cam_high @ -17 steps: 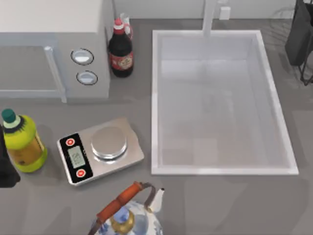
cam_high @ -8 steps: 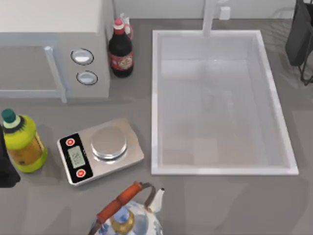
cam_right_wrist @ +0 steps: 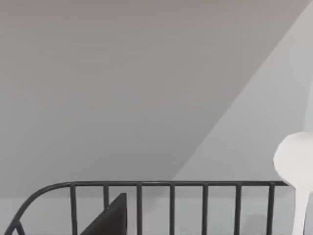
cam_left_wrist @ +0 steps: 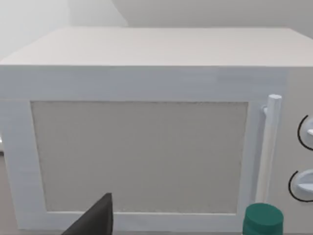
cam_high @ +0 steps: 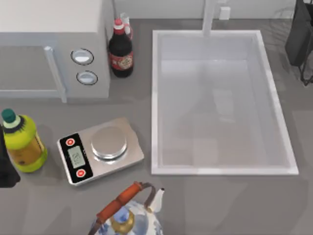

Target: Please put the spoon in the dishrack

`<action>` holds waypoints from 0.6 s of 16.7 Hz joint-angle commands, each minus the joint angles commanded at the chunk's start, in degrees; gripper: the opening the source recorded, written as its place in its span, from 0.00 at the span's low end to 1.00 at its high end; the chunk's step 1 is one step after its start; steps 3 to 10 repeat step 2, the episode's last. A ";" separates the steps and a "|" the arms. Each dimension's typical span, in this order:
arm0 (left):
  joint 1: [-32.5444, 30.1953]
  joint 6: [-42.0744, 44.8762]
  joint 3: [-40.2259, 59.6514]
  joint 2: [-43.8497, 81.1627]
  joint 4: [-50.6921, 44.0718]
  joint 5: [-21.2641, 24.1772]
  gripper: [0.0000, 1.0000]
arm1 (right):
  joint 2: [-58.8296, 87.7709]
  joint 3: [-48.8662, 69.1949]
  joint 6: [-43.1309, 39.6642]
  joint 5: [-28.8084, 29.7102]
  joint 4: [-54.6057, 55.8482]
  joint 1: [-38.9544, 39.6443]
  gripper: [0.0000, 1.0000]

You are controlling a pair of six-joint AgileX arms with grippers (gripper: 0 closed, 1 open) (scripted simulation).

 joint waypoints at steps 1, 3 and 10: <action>0.00 0.00 0.00 0.00 0.00 0.00 1.00 | 0.00 0.00 0.00 0.00 0.00 0.00 1.00; 0.00 0.00 0.00 0.00 0.00 0.00 1.00 | 0.00 0.00 0.00 0.00 0.00 0.00 1.00; 0.00 0.00 0.00 0.00 0.00 0.00 1.00 | 0.00 0.00 0.00 0.00 0.00 0.00 1.00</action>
